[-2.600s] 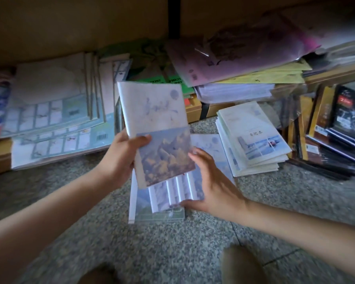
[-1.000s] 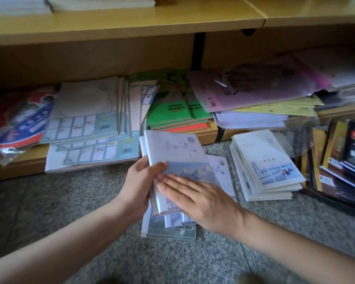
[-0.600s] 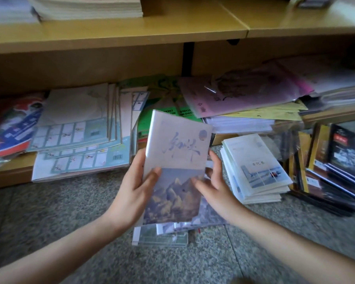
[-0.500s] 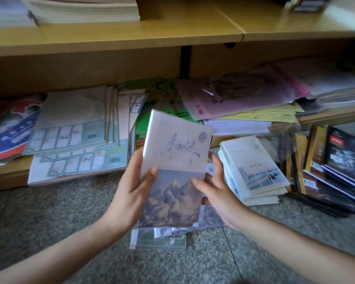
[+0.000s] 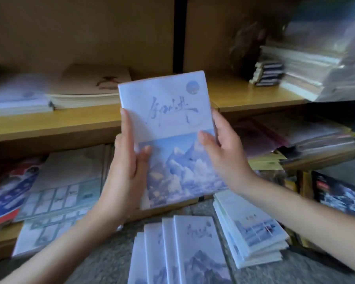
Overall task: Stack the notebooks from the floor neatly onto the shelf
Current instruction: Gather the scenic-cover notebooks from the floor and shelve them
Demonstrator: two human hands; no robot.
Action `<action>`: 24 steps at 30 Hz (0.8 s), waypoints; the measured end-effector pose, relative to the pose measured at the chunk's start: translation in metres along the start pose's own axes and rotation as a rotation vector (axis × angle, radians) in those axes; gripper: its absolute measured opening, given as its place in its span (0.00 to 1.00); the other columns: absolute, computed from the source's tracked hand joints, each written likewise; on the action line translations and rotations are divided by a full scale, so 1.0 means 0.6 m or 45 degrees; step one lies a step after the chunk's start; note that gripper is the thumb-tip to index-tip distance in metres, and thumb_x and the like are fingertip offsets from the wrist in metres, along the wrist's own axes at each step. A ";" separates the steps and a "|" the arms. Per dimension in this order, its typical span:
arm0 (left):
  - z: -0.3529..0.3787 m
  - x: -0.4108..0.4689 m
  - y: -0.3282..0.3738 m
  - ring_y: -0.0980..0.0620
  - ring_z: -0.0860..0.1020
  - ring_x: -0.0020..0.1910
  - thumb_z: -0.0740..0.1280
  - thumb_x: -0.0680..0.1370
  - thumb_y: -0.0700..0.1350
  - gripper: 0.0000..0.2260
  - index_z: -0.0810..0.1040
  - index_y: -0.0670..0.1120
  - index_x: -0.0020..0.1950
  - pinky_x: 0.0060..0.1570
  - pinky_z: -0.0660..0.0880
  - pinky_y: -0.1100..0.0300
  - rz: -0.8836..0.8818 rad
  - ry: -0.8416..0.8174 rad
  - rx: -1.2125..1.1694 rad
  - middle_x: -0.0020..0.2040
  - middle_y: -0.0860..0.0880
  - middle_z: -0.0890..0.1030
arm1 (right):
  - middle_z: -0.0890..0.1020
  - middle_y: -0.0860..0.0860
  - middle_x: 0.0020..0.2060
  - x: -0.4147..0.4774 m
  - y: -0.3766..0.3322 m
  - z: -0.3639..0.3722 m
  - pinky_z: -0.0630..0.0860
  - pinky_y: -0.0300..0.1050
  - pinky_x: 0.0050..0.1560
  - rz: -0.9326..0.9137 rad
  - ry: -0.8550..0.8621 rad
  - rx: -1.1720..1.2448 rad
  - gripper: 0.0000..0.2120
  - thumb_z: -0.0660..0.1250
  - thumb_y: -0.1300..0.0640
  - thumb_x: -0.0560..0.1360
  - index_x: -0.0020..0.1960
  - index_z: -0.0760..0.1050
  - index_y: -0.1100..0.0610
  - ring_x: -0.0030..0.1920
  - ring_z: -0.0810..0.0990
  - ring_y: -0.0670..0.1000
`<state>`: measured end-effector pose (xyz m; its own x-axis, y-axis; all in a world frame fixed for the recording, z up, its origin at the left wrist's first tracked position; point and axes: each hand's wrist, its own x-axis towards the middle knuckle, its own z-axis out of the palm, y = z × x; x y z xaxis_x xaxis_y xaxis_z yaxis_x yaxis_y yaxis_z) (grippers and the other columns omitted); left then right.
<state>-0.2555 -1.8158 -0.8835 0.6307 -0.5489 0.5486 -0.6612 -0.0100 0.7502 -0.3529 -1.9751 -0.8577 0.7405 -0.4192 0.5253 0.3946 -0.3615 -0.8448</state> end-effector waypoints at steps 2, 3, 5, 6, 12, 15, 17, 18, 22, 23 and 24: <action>-0.004 0.028 0.008 0.53 0.61 0.66 0.62 0.76 0.57 0.40 0.37 0.51 0.75 0.66 0.54 0.70 0.059 -0.060 0.280 0.71 0.39 0.51 | 0.77 0.53 0.61 0.056 -0.011 -0.006 0.72 0.43 0.60 0.044 -0.001 -0.033 0.20 0.58 0.68 0.77 0.69 0.66 0.61 0.60 0.76 0.46; -0.004 0.036 0.011 0.55 0.58 0.67 0.62 0.73 0.60 0.41 0.39 0.52 0.75 0.66 0.52 0.71 0.098 -0.103 0.360 0.73 0.39 0.42 | 0.77 0.52 0.62 0.076 -0.012 -0.012 0.72 0.45 0.62 0.067 0.011 -0.053 0.21 0.58 0.69 0.77 0.69 0.68 0.59 0.62 0.76 0.48; -0.004 0.044 0.020 0.59 0.44 0.74 0.59 0.71 0.65 0.39 0.42 0.57 0.75 0.71 0.49 0.65 0.085 -0.202 0.365 0.73 0.51 0.31 | 0.78 0.51 0.62 0.104 -0.011 -0.021 0.72 0.43 0.61 0.110 0.018 -0.078 0.20 0.57 0.69 0.78 0.68 0.69 0.57 0.63 0.76 0.49; -0.006 0.047 0.021 0.59 0.38 0.74 0.57 0.70 0.68 0.39 0.43 0.60 0.75 0.71 0.46 0.63 0.043 -0.252 0.367 0.73 0.55 0.30 | 0.79 0.50 0.61 0.116 -0.009 -0.025 0.73 0.41 0.59 0.133 0.018 -0.094 0.20 0.57 0.69 0.78 0.68 0.70 0.56 0.62 0.76 0.48; -0.009 0.061 0.013 0.50 0.39 0.76 0.45 0.69 0.74 0.37 0.38 0.63 0.74 0.72 0.45 0.54 0.172 -0.381 0.882 0.77 0.48 0.38 | 0.80 0.51 0.55 0.174 0.014 -0.046 0.75 0.40 0.48 0.448 0.093 -0.147 0.16 0.59 0.64 0.79 0.65 0.74 0.56 0.53 0.79 0.49; -0.002 0.076 0.004 0.41 0.59 0.74 0.42 0.76 0.67 0.30 0.55 0.56 0.76 0.70 0.62 0.45 0.237 -0.307 1.004 0.75 0.41 0.60 | 0.80 0.49 0.47 0.194 0.014 -0.050 0.76 0.32 0.36 0.476 0.080 -0.206 0.13 0.61 0.64 0.79 0.61 0.76 0.56 0.42 0.79 0.45; 0.006 0.088 0.004 0.40 0.70 0.68 0.48 0.78 0.61 0.27 0.67 0.50 0.72 0.63 0.69 0.45 0.289 -0.265 1.086 0.69 0.40 0.71 | 0.82 0.54 0.44 0.214 0.022 -0.051 0.73 0.32 0.32 0.477 0.087 -0.305 0.10 0.63 0.64 0.78 0.58 0.78 0.62 0.36 0.76 0.46; 0.009 0.094 0.005 0.41 0.75 0.64 0.51 0.78 0.59 0.25 0.72 0.48 0.69 0.60 0.72 0.46 0.328 -0.231 1.121 0.65 0.40 0.75 | 0.83 0.60 0.44 0.222 0.026 -0.050 0.71 0.34 0.34 0.466 0.086 -0.379 0.10 0.64 0.63 0.77 0.56 0.78 0.65 0.36 0.75 0.48; 0.018 0.118 0.005 0.44 0.82 0.52 0.55 0.75 0.55 0.22 0.80 0.47 0.60 0.50 0.78 0.52 0.390 -0.132 1.219 0.56 0.42 0.82 | 0.66 0.55 0.28 0.244 0.040 -0.049 0.57 0.41 0.34 0.451 -0.031 -0.721 0.11 0.66 0.61 0.75 0.35 0.72 0.64 0.31 0.62 0.49; 0.021 0.122 0.004 0.44 0.82 0.51 0.56 0.75 0.55 0.22 0.81 0.46 0.59 0.49 0.79 0.53 0.384 -0.142 1.254 0.55 0.42 0.82 | 0.60 0.51 0.28 0.244 0.044 -0.051 0.54 0.43 0.34 0.424 -0.066 -0.795 0.14 0.65 0.61 0.74 0.32 0.66 0.58 0.30 0.59 0.49; 0.023 0.127 0.003 0.44 0.83 0.50 0.56 0.75 0.55 0.22 0.81 0.46 0.58 0.47 0.79 0.53 0.375 -0.154 1.282 0.54 0.41 0.83 | 0.58 0.50 0.29 0.240 0.044 -0.052 0.54 0.44 0.35 0.397 -0.092 -0.843 0.16 0.65 0.59 0.74 0.31 0.62 0.54 0.30 0.58 0.49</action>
<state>-0.2140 -1.8692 -0.8456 0.3827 -0.7216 0.5769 -0.8484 -0.5217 -0.0898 -0.2528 -2.0712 -0.8014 0.8079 -0.5369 0.2429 -0.2347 -0.6713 -0.7030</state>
